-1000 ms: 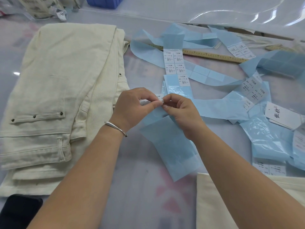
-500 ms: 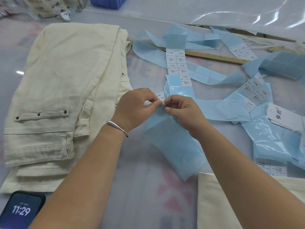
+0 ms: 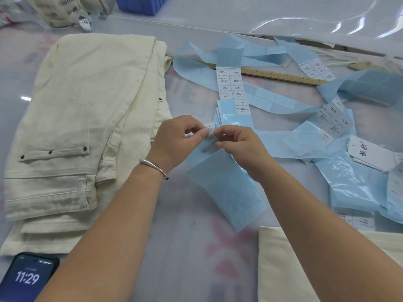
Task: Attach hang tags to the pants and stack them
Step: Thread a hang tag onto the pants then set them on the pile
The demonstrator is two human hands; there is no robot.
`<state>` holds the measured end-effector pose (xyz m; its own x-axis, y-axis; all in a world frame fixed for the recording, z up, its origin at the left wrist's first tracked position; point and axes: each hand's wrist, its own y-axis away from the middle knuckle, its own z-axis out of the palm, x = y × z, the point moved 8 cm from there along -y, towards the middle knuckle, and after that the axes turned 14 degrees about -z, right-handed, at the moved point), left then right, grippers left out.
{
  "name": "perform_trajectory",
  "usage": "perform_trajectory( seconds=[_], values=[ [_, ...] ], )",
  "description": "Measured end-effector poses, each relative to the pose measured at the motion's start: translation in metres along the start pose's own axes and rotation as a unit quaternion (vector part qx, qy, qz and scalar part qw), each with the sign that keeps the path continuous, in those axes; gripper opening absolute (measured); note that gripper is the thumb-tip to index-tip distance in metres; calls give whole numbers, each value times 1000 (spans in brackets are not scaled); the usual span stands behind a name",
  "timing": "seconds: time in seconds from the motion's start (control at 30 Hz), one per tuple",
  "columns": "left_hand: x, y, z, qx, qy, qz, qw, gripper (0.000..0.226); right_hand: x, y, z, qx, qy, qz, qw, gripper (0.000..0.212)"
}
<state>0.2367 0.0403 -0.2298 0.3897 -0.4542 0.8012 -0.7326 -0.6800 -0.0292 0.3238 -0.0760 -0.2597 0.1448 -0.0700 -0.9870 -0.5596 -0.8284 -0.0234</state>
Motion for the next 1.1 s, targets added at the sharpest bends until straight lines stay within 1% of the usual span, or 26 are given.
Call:
perform_trajectory(
  seconds=[0.03, 0.1, 0.17, 0.23, 0.3, 0.33, 0.37, 0.4, 0.43, 0.47, 0.5, 0.53, 0.57, 0.6, 0.63, 0.67, 0.7, 0.73, 0.8, 0.83, 0.9, 0.93, 0.97, 1.03, 1.07, 1.1],
  values=[
    [-4, -2, -2, 17, 7, -17, 1000, 12, 3, 0, 0, 5, -3, 7, 1000, 27],
    [-13, -4, -18, 102, 6, -51, 994, 15, 10, -1, -3, 25, 7, 30, 999, 27],
    [-23, -4, -46, 214, 7, -86, 973, 17, 21, -4, -5, 49, 20, 65, 996, 23],
    [-28, 1, -75, 302, 16, -106, 947, 19, 32, -8, -6, 81, 31, 101, 991, 24],
    [-22, 9, -93, 349, 8, -91, 932, 20, 38, -12, -11, 126, 49, 120, 983, 23],
    [-15, 13, -97, 358, -4, -73, 931, 21, 36, -14, -14, 155, 69, 108, 980, 18],
    [-6, 19, -99, 360, -21, -48, 931, 21, 27, -16, -18, 182, 112, 76, 974, 11],
    [3, 24, -96, 358, -35, -23, 933, 21, 13, -16, -26, 209, 180, 26, 961, 8],
    [13, 31, -94, 355, -48, 0, 934, 20, -6, -12, -31, 238, 243, -31, 940, 9],
    [22, 39, -91, 355, -61, 21, 933, 19, -23, -4, -34, 268, 276, -81, 920, 13],
    [31, 47, -88, 354, -71, 40, 932, 18, -36, 4, -36, 286, 271, -104, 913, 21],
    [40, 55, -84, 352, -81, 61, 930, 18, -41, 10, -36, 285, 221, -100, 927, 31],
    [50, 62, -79, 347, -91, 85, 930, 17, -42, 16, -34, 261, 143, -65, 952, 42],
    [60, 69, -73, 338, -103, 111, 929, 17, -40, 24, -28, 220, 55, -7, 974, 49],
    [71, 77, -64, 326, -116, 140, 928, 18, -36, 34, -21, 178, -26, 56, 982, 53],
    [82, 86, -54, 311, -130, 170, 926, 19, -35, 46, -18, 148, -87, 104, 980, 54],
    [93, 96, -42, 295, -142, 197, 924, 20, -36, 59, -21, 134, -126, 130, 974, 50],
    [102, 106, -29, 277, -150, 220, 923, 21, -37, 70, -28, 136, -144, 138, 971, 42],
    [121, 128, -5, 244, -152, 260, 922, 20, -40, 94, -52, 166, -151, 129, 966, 22],
    [129, 138, 7, 230, -149, 277, 921, 18, -39, 107, -65, 180, -146, 122, 965, 16],
    [142, 156, 29, 196, -137, 299, 924, 17, -38, 134, -93, 196, -127, 105, 967, 13],
    [148, 163, 40, 172, -121, 291, 933, 20, -38, 148, -108, 201, -108, 90, 969, 15],
    [150, 166, 50, 144, -87, 258, 951, 26, -37, 162, -124, 209, -82, 72, 972, 18],
    [147, 169, 72, 85, 17, 114, 990, 36, -35, 192, -154, 221, -36, 45, 974, 24],
    [144, 170, 87, 52, 64, 33, 996, 37, -34, 206, -166, 220, -24, 35, 975, 25],
    [143, 172, 106, 13, 100, -32, 994, 35, -32, 219, -177, 213, -12, 27, 977, 26]
  ],
)
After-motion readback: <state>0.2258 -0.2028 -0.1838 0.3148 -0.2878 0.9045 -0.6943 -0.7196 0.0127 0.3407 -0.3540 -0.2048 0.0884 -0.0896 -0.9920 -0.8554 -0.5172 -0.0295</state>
